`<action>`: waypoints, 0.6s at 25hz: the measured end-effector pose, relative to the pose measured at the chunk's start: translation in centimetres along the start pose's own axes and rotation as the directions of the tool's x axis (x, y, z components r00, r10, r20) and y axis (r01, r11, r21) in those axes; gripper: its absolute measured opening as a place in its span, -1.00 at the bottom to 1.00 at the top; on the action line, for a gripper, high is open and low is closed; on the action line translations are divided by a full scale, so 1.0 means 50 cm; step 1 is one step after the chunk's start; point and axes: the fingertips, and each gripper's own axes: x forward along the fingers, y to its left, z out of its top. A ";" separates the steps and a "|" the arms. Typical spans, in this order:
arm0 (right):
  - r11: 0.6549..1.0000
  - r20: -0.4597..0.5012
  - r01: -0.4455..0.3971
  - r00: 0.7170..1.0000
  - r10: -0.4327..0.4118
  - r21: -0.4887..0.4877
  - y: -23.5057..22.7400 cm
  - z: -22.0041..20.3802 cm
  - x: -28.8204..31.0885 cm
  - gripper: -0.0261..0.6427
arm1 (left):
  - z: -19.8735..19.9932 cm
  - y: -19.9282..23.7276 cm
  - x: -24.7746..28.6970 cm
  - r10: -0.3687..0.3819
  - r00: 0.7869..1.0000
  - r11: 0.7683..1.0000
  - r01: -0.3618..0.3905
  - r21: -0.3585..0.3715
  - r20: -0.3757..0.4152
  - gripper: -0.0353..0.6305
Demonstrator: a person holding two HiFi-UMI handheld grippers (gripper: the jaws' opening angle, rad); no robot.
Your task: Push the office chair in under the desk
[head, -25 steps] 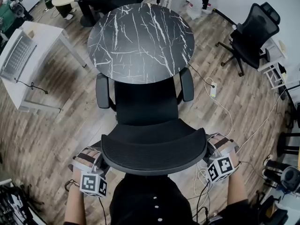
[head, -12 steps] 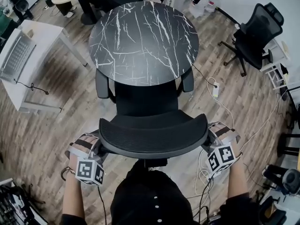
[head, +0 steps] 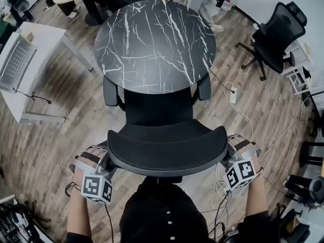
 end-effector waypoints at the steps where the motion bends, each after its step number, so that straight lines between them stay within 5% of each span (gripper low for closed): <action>1: 1.000 -0.002 0.002 1.000 -0.002 0.004 0.000 0.000 0.000 -0.52 | 0.000 -0.001 0.000 0.001 1.000 1.000 -0.001 0.002 0.000 -0.59; 7: 0.999 -0.014 0.001 1.000 -0.001 0.039 0.015 0.003 0.005 -0.45 | -0.008 -0.027 0.001 -0.025 0.999 1.000 0.025 0.004 0.022 -0.56; 11: 0.996 -0.029 0.042 0.999 -0.040 0.079 0.012 -0.006 -0.008 -0.28 | -0.011 -0.045 -0.001 -0.052 0.998 0.999 0.051 0.011 0.020 -0.29; 15: 0.994 -0.031 0.061 0.998 -0.059 0.090 0.020 -0.014 -0.042 -0.22 | -0.019 -0.029 -0.032 0.007 1.000 0.999 -0.006 -0.036 0.014 -0.18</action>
